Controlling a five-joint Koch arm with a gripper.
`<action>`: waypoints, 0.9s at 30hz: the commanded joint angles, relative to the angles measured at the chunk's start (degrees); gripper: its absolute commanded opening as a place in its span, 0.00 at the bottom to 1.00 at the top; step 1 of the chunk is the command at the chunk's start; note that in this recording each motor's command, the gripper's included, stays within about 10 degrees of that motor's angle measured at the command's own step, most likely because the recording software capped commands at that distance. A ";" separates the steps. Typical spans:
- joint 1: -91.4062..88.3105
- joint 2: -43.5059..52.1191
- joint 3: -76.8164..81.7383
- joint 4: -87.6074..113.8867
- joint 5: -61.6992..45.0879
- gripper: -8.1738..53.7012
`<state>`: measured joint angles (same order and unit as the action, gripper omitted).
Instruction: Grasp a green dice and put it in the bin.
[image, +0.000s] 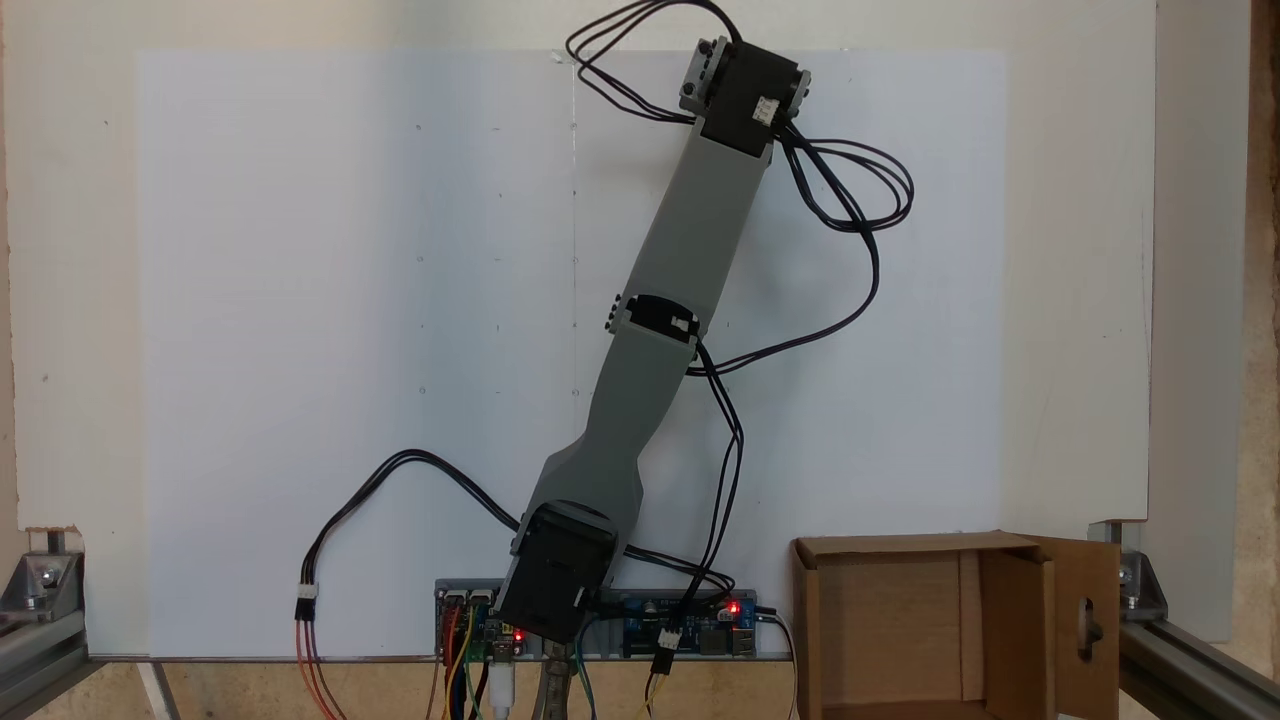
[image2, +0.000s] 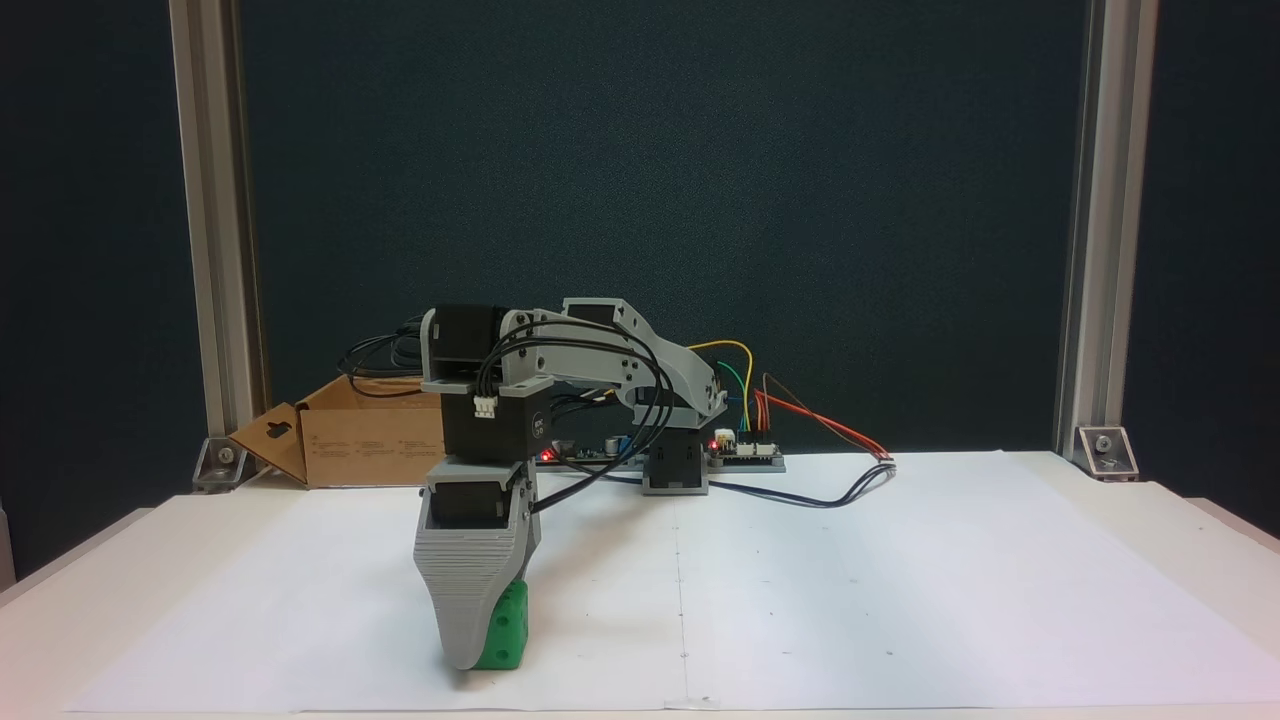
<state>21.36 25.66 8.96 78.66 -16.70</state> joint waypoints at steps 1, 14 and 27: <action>0.00 0.70 -4.31 0.00 -2.99 0.76; 0.18 0.09 -4.31 -3.08 -2.90 0.32; 4.31 25.73 32.08 -13.62 -2.99 0.32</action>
<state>24.87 45.00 40.08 69.61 -16.70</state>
